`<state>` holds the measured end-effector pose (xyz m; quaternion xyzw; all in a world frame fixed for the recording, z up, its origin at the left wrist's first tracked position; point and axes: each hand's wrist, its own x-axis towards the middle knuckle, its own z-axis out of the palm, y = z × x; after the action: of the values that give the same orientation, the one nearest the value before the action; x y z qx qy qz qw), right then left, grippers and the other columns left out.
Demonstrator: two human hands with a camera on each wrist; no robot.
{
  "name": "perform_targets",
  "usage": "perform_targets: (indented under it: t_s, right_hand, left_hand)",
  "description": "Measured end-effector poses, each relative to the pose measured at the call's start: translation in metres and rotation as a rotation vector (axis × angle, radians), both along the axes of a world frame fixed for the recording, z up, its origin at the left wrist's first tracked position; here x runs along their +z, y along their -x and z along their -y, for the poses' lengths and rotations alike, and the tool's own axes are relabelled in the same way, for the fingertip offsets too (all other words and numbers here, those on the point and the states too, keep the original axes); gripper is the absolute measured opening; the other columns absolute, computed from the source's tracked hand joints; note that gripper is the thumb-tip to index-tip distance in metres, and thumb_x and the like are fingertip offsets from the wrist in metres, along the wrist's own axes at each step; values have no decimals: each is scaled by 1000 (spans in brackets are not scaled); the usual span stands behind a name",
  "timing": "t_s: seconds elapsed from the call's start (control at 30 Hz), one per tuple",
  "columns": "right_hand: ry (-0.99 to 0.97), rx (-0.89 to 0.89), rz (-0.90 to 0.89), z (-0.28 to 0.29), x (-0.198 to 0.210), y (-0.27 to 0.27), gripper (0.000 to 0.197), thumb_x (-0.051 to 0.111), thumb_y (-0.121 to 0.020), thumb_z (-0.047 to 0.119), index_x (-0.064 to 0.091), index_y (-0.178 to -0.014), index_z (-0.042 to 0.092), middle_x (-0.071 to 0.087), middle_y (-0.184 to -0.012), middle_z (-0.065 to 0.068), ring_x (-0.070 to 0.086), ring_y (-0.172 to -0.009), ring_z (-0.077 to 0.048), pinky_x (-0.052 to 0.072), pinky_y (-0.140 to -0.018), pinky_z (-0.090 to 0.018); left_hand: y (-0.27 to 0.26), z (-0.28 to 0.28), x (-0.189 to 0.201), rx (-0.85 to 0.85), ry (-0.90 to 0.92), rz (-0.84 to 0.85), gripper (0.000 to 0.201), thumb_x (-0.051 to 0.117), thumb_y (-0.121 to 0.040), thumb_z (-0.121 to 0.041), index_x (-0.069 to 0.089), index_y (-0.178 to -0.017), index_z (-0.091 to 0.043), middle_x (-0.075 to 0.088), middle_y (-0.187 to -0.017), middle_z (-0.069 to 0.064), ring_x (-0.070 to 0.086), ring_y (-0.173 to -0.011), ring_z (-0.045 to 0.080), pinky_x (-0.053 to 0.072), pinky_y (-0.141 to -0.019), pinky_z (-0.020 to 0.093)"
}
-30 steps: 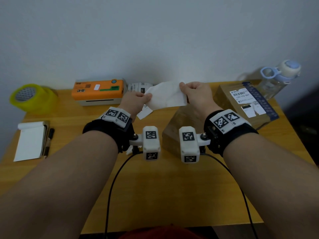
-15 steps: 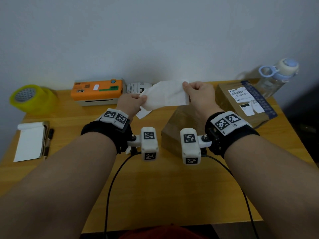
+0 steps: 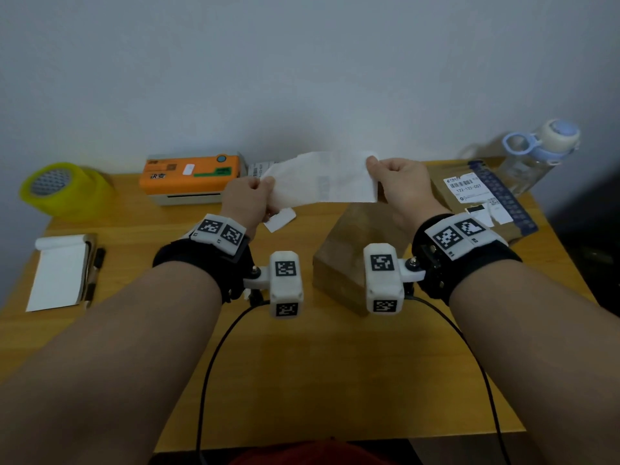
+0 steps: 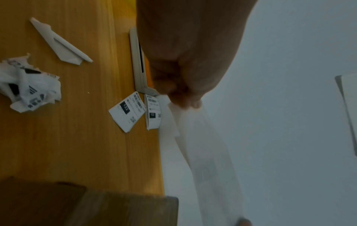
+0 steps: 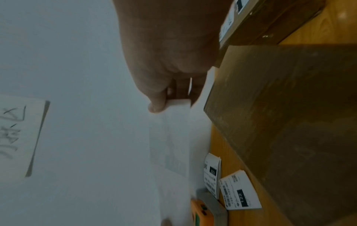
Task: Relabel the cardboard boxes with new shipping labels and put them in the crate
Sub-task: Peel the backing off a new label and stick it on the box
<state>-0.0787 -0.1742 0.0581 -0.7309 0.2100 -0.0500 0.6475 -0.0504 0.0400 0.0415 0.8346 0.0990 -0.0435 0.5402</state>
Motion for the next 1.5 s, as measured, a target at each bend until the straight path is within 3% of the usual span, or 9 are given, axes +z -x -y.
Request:
perform_targets:
  t_s: [0.1, 0.23, 0.6, 0.73, 0.9, 1.1, 1.23, 1.37, 1.5]
  right_hand:
    - [-115, 44, -92, 3, 3, 1, 27, 58, -93, 33, 65, -87, 9, 70, -85, -8, 67, -72, -19, 57, -63, -29]
    - [-208, 105, -197, 10, 7, 5, 32, 54, -93, 42, 65, -98, 12, 71, -92, -6, 71, -66, -16, 54, -51, -22]
    - [-610, 97, -251, 11, -3, 17, 21, 57, -92, 26, 61, -104, 9, 67, -87, -9, 71, -68, -18, 58, -56, -27]
    - [-707, 87, -208, 7, -6, 15, 39, 58, -90, 27, 56, -122, 4, 68, -91, -11, 70, -77, -21, 59, -63, -29]
    - [-800, 110, -182, 10, -6, 14, 47, 54, -89, 37, 61, -109, -5, 70, -89, -16, 69, -81, -23, 59, -75, -29]
    - [-527, 118, -158, 7, -14, 11, 14, 66, -85, 6, 62, -96, -1, 68, -90, -13, 68, -76, -16, 59, -69, -24]
    - [-390, 12, -153, 4, -15, 7, 9, 68, -85, 12, 63, -79, 9, 68, -75, -5, 62, -63, -10, 49, -50, -18]
    - [-526, -166, -91, 18, -14, 5, 6, 60, -92, 16, 60, -86, 13, 67, -75, -1, 61, -61, -6, 50, -54, -20]
    - [-424, 4, -233, 20, -18, 9, 17, 52, -96, 27, 60, -90, 13, 67, -83, -5, 62, -74, -13, 54, -66, -25]
  left_hand:
    - [4, 10, 6, 41, 285, -42, 25, 42, -100, -19, 51, -78, -10, 60, -72, 9, 63, -47, 6, 56, -51, 21]
    - [3, 9, 10, 8, 390, -44, 19, 48, -98, -21, 51, -84, -8, 65, -72, 10, 68, -58, 11, 58, -62, 25]
    - [-1, 8, 9, -69, 284, 8, 13, 62, -88, -4, 52, -79, -6, 62, -74, 12, 66, -54, 7, 56, -57, 18]
    - [-3, 10, 9, -61, 269, 4, 14, 61, -88, -4, 51, -79, -6, 63, -72, 12, 65, -51, 6, 56, -56, 17]
    - [-7, 5, 9, -57, 262, 7, 8, 61, -88, -3, 55, -92, 0, 64, -75, 14, 66, -53, 7, 57, -57, 18]
    - [-7, 5, 12, -78, 305, 4, 6, 60, -89, -5, 55, -87, -6, 64, -78, 13, 67, -56, 7, 57, -60, 18]
    - [-8, 2, 11, -116, 228, 31, 6, 60, -90, -9, 54, -88, -8, 64, -75, 9, 65, -56, 8, 56, -58, 19]
    - [-14, -15, 2, 19, 164, 16, 9, 59, -90, -9, 54, -83, -10, 59, -73, 5, 57, -58, 11, 51, -52, 15]
    - [-13, -18, -1, -1, 210, 11, 7, 59, -90, -9, 54, -86, -10, 58, -74, 6, 57, -58, 10, 52, -53, 14]
